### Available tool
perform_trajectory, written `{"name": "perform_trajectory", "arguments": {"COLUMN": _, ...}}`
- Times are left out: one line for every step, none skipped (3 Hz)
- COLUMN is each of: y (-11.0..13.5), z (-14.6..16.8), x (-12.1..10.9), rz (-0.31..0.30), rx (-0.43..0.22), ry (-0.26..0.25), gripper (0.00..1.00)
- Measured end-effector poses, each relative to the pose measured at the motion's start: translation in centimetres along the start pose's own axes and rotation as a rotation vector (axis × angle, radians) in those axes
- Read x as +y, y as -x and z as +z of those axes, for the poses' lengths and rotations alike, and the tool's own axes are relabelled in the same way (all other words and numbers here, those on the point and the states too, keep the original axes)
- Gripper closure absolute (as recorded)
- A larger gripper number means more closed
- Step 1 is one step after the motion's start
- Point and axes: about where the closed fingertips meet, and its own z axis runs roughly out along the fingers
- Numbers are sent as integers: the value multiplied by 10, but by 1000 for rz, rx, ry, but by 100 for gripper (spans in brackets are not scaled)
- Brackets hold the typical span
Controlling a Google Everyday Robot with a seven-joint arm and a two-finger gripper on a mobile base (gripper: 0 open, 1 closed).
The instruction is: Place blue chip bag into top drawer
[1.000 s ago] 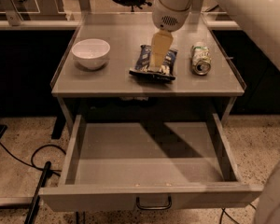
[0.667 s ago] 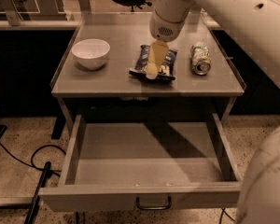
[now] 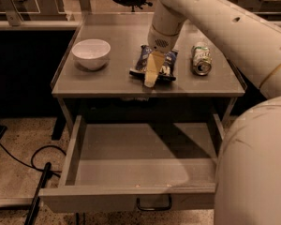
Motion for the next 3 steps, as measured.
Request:
{"name": "perform_trajectory", "arguments": {"y": -7, "z": 14, "x": -9, "rz": 2, "rx": 21, "ry": 8, "gripper": 0}}
{"name": "perform_trajectory", "arguments": {"y": -17, "z": 23, "x": -18, "rz": 3, "rx": 48, "ry": 8, "gripper": 0}}
{"name": "perform_trajectory", "arguments": {"y": -28, "z": 27, "x": -29, "rz": -4, "rx": 72, "ry": -5, "gripper": 0}}
